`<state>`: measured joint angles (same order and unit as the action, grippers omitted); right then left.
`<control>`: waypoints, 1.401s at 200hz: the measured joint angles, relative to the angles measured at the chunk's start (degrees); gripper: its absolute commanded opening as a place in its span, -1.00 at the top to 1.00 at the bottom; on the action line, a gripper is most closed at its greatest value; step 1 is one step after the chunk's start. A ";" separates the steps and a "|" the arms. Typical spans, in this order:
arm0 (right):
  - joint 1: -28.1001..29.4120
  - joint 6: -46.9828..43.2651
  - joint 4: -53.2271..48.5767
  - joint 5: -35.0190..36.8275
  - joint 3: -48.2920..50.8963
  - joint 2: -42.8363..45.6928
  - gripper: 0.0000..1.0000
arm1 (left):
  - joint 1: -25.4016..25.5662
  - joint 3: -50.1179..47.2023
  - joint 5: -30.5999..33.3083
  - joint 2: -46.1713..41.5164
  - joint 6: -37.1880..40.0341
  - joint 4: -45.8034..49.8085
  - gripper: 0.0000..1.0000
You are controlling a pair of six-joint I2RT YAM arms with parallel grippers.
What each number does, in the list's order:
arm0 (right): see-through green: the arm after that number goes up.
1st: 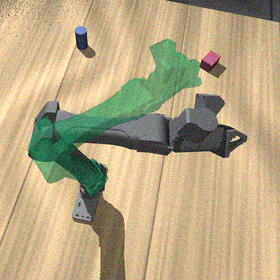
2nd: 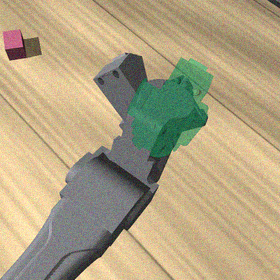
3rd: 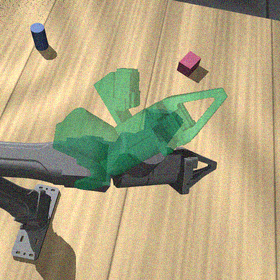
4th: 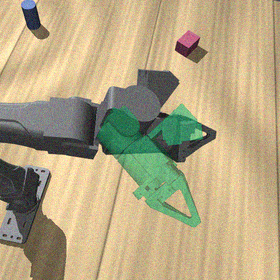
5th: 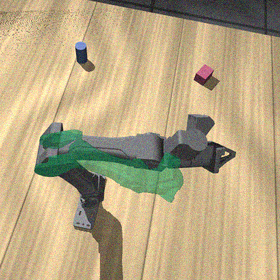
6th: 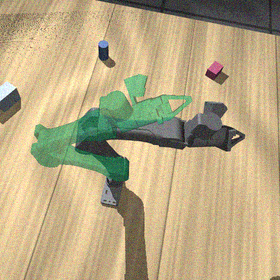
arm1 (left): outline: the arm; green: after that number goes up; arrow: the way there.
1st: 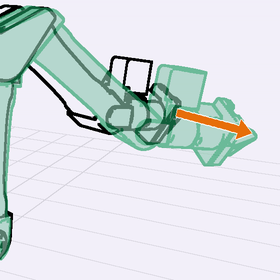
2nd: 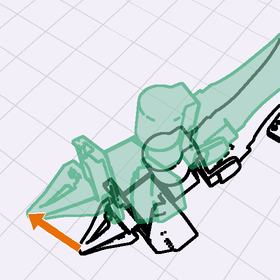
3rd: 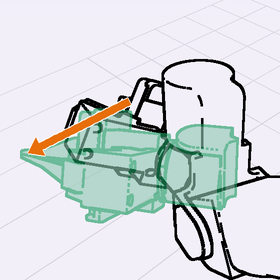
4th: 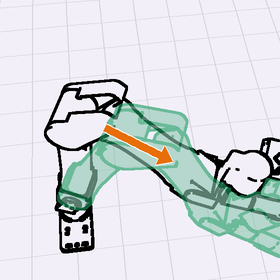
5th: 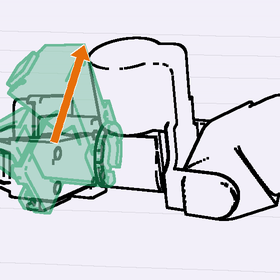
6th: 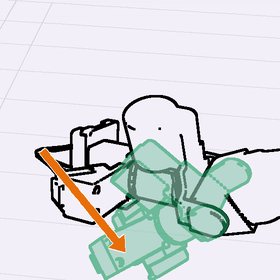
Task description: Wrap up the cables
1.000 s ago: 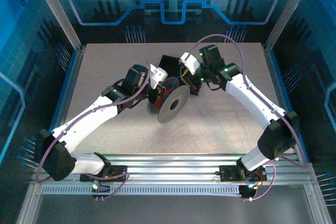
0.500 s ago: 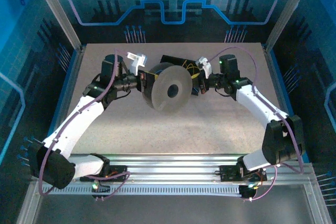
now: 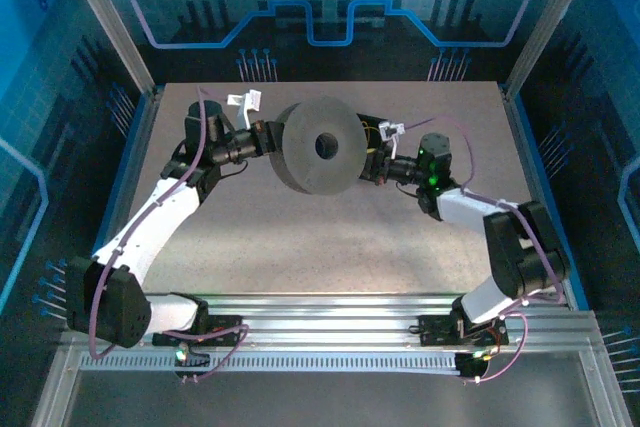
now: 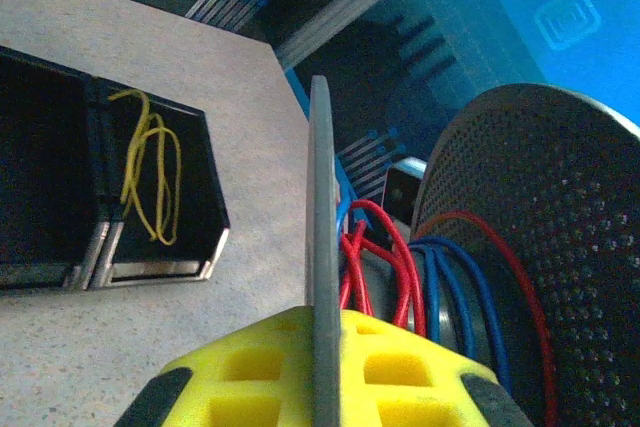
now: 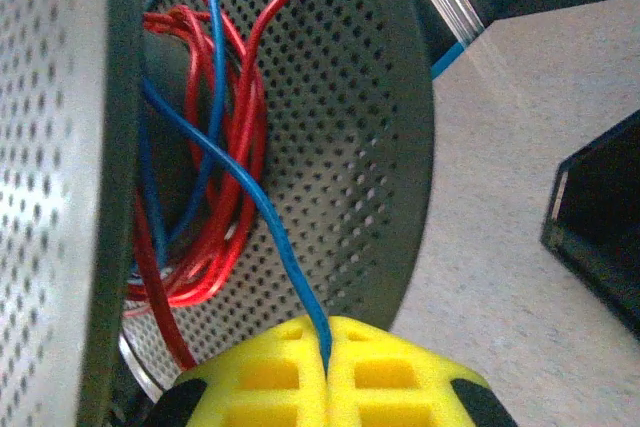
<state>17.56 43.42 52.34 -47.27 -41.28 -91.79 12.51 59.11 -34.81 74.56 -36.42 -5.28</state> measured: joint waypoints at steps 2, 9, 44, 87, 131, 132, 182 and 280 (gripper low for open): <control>0.13 0.61 0.94 0.33 0.13 -0.39 1.00 | -0.04 -0.17 0.26 0.04 -0.20 -0.28 1.00; 1.03 4.66 5.73 1.57 0.76 -2.62 1.00 | -0.17 -0.76 1.42 0.20 -0.85 -0.98 1.00; 5.84 18.75 19.12 8.13 2.36 -10.82 1.00 | -0.33 -3.21 7.87 0.28 -1.25 -3.08 1.00; 9.11 26.10 22.32 18.29 2.69 -13.07 1.00 | 0.66 -4.92 13.77 0.04 -0.76 -4.39 1.00; 10.01 30.84 22.53 22.27 2.71 -13.70 0.65 | 1.05 -7.13 16.22 -0.04 -0.81 -7.15 1.00; 10.01 30.95 22.56 22.32 2.71 -13.70 0.65 | 1.05 -7.17 16.28 -0.04 -0.81 -7.26 1.00; 10.97 36.44 23.12 25.97 2.71 -13.70 0.67 | 1.18 -9.77 17.49 -1.09 -2.27 -10.95 1.00; 16.74 46.82 24.90 39.56 7.85 -14.99 0.78 | 3.02 -18.16 21.99 -3.37 -4.66 -16.59 1.00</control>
<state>34.30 90.24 77.23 -7.70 -33.43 -106.78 15.53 40.95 -12.82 71.20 -41.08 -21.87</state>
